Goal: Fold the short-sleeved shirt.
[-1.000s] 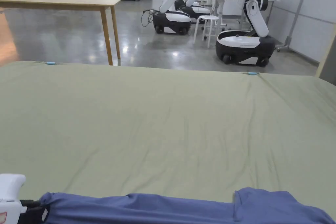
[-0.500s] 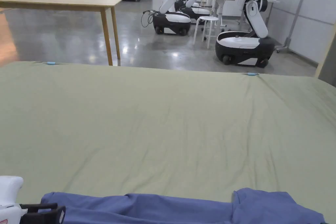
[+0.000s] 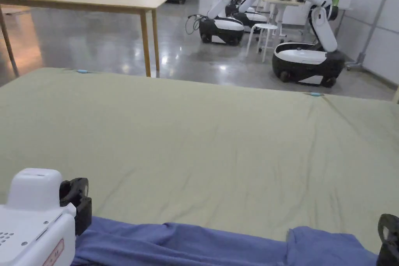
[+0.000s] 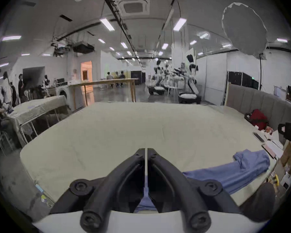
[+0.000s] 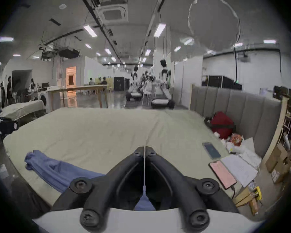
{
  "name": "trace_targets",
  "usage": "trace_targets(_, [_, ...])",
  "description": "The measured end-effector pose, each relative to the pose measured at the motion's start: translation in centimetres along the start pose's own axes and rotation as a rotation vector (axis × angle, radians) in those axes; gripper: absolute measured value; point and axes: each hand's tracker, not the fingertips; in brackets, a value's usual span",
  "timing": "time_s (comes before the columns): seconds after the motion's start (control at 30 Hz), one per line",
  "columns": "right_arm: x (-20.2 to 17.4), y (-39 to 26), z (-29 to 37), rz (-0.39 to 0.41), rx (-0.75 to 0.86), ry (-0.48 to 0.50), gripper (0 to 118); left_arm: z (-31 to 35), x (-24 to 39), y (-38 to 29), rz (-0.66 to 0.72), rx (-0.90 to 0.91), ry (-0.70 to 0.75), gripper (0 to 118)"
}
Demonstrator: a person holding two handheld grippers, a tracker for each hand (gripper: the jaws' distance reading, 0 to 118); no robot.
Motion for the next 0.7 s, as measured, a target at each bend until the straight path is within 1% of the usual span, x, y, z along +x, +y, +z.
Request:
trace_targets(0.03, [-0.6,0.0,0.4,0.009,0.015,0.002,2,0.4,-0.3,0.1,0.012,0.014,0.000,0])
trace_targets(0.17, [-2.4,0.0,1.2,0.036,0.031,0.002,2,0.4,-2.1,-0.2,0.071,-0.029,0.017,0])
trace_targets(0.2, [-2.8,-0.1,1.3,0.043,0.041,0.004,2,-0.1,-2.7,-0.3,0.101,-0.063,0.020,0])
trace_targets(0.27, [-3.5,-0.2,1.6,0.076,0.050,0.002,2,-1.2,-5.3,-0.4,0.218,-0.130,-0.047,0])
trace_targets(0.3, [-3.8,-0.3,1.8,0.082,0.059,0.003,2,-2.1,-6.8,-0.5,0.284,-0.183,-0.077,0])
trace_targets(0.37, [-4.3,-0.2,2.1,0.083,0.061,0.016,2,-4.7,-9.7,-0.9,0.370,-0.330,-0.149,1])
trace_targets(0.43, [-4.4,-0.3,2.4,0.070,0.074,0.022,2,-7.1,-12.2,-1.8,0.459,-0.507,-0.189,1])
trace_targets(0.47, [-4.5,-0.3,2.5,0.068,0.077,0.024,2,-8.1,-12.9,-2.1,0.461,-0.520,-0.203,1])
trace_targets(0.53, [-4.6,-0.6,2.6,0.067,0.092,0.012,2,-10.2,-14.4,-2.9,0.467,-0.651,-0.276,2])
trace_targets(0.6, [-4.6,-0.6,2.5,0.068,0.088,0.007,2,-11.6,-15.2,-3.9,0.524,-0.746,-0.380,7])
trace_targets(0.63, [-4.7,-0.6,2.4,0.067,0.078,0.007,2,-12.0,-15.7,-4.2,0.586,-0.731,-0.375,17])
trace_targets(0.67, [-4.6,-0.8,2.2,0.065,0.072,0.006,2,-12.4,-16.0,-4.4,0.609,-0.735,-0.370,59])
trace_targets(0.7, [-4.6,-0.9,2.2,0.065,0.066,0.004,2,-12.9,-16.3,-4.4,0.576,-0.733,-0.397,99])
